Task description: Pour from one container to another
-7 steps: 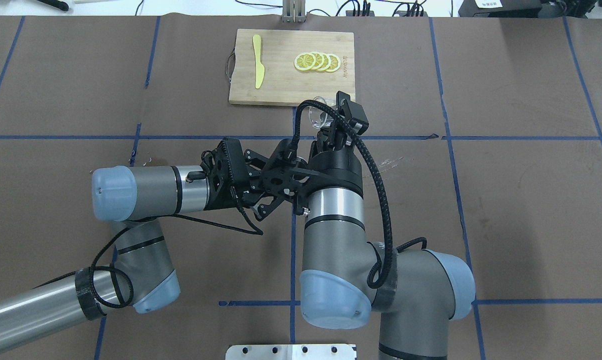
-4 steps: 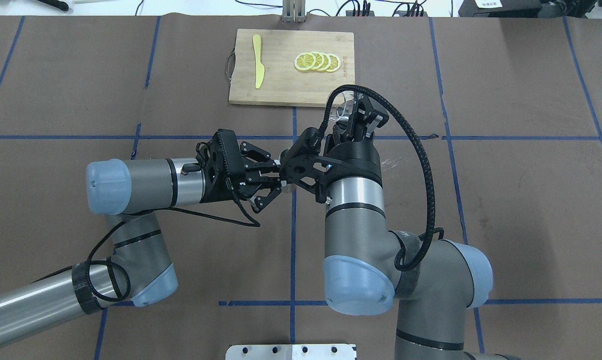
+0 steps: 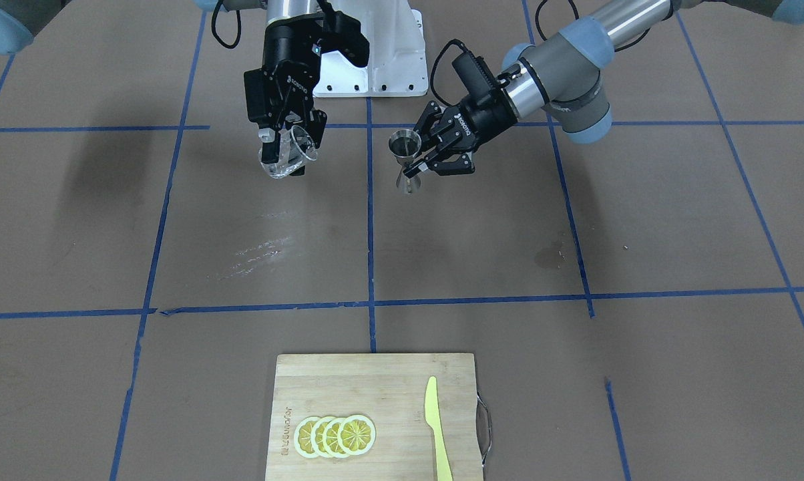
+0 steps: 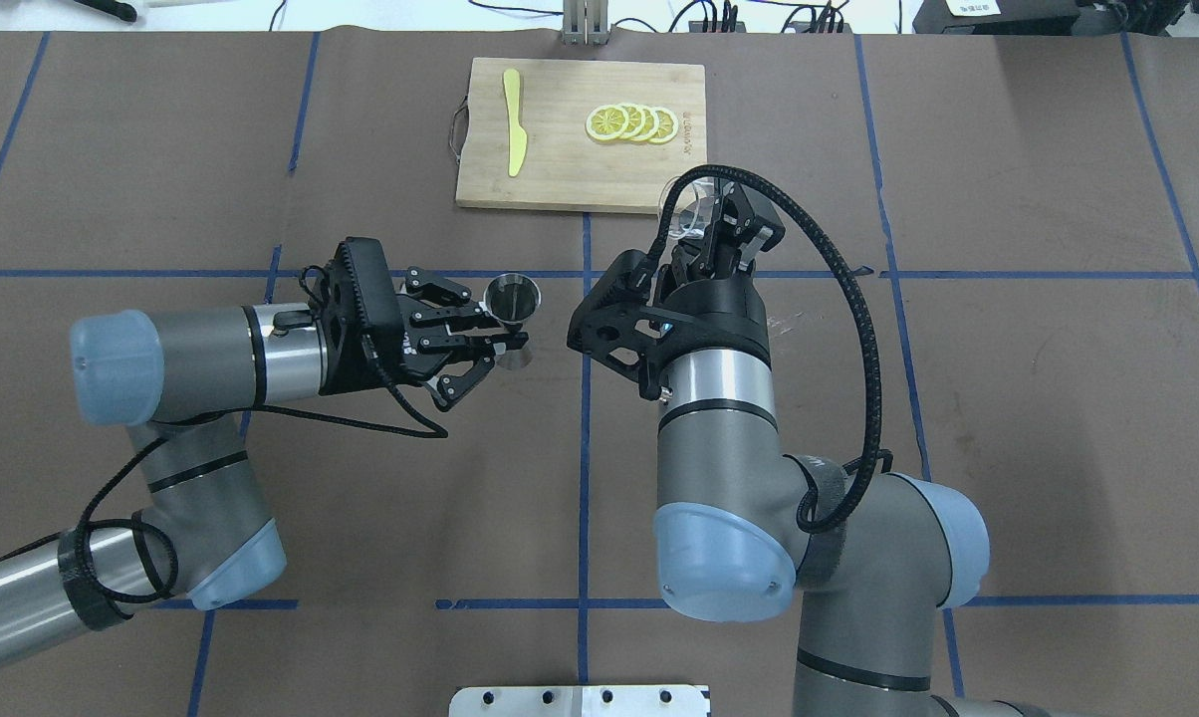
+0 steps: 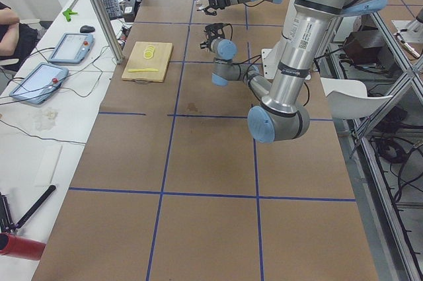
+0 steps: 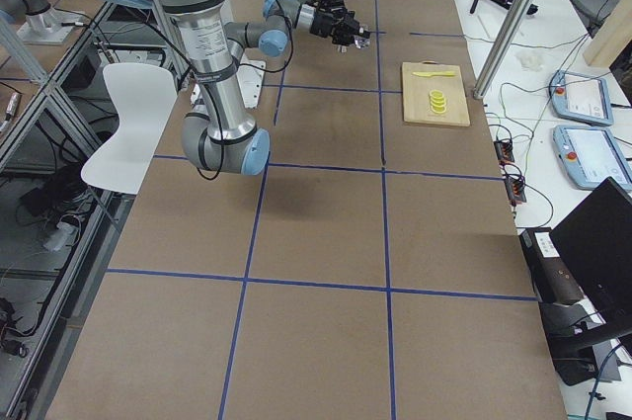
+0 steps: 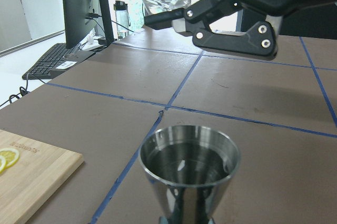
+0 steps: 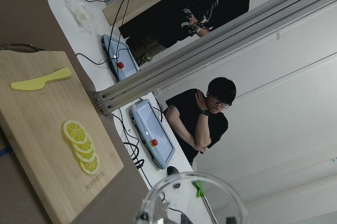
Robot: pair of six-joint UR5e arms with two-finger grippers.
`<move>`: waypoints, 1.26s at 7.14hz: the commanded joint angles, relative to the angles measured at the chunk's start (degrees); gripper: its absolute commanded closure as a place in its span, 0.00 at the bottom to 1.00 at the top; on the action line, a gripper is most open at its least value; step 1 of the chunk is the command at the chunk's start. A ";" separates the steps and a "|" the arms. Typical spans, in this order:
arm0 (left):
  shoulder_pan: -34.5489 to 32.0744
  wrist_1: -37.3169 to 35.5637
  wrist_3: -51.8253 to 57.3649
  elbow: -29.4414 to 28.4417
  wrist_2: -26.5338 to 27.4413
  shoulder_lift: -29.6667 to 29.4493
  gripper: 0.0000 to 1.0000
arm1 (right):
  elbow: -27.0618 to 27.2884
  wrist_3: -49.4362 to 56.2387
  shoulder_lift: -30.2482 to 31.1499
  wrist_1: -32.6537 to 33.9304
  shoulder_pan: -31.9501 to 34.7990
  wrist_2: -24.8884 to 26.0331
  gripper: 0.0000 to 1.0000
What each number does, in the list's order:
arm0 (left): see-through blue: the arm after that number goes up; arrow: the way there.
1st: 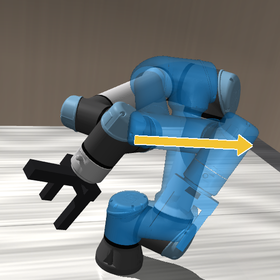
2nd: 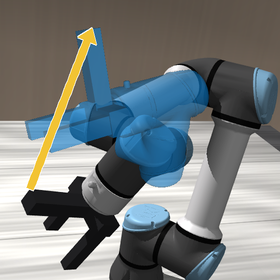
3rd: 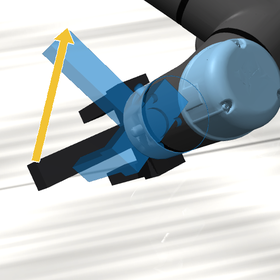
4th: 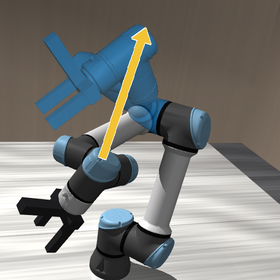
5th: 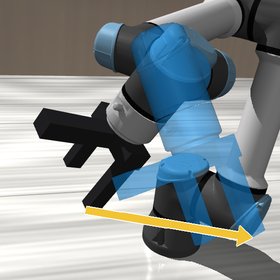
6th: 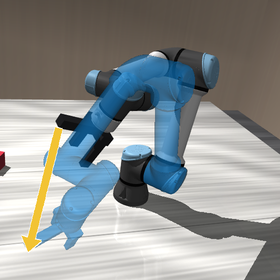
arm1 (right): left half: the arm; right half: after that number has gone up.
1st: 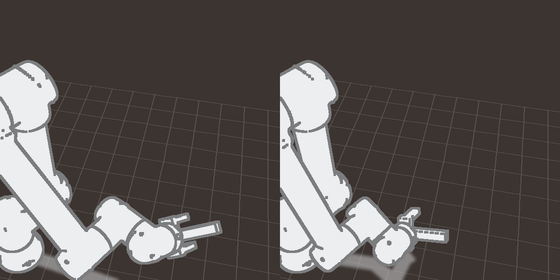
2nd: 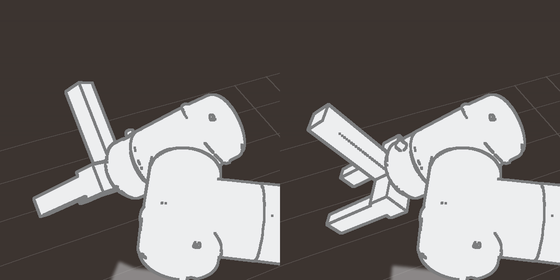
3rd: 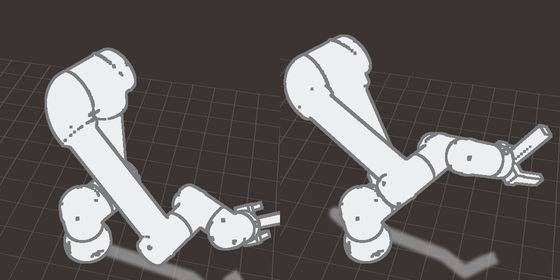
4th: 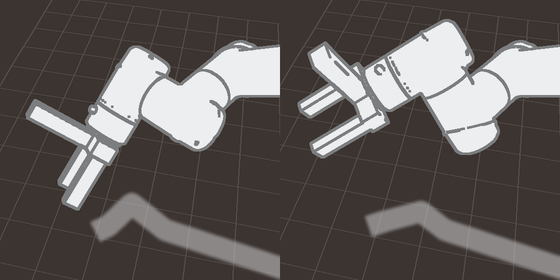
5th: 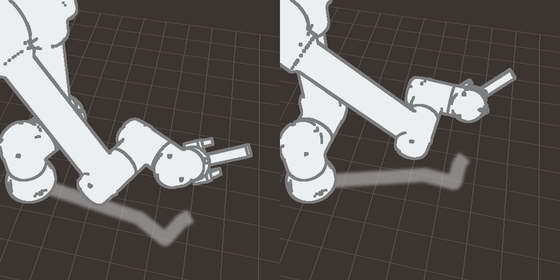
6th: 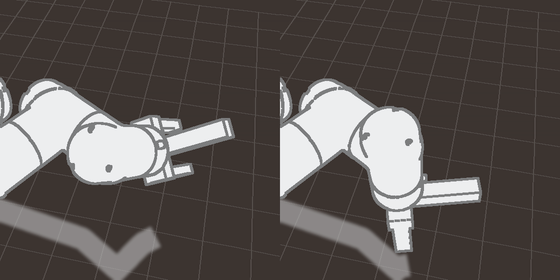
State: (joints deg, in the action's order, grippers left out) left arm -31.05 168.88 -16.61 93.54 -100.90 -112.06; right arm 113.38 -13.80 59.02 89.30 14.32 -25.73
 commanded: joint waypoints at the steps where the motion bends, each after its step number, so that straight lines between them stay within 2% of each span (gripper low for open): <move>1: -2.07 8.08 -2.96 0.94 -0.17 7.69 1.00 | 0.00 0.00 0.31 -0.01 0.01 -0.02 1.00; 5: -2.61 23.14 -4.39 0.86 0.09 22.99 1.00 | -0.09 0.00 0.39 -0.01 -0.08 0.07 1.00; 7: -2.52 26.40 -13.49 0.77 1.48 28.45 1.00 | 0.00 -0.09 0.39 -0.01 0.01 0.07 1.00; 8: -2.52 28.51 -15.27 0.85 11.50 30.48 1.00 | 0.00 -0.09 0.39 -0.01 -0.08 0.07 1.00; 9: -2.09 30.01 -17.29 0.86 16.30 32.76 1.00 | 0.00 -0.09 0.39 -0.01 0.01 0.07 1.00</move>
State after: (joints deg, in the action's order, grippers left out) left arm -33.47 196.80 -31.16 94.38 -91.65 -82.13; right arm 113.37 -13.88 59.41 89.30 14.27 -25.66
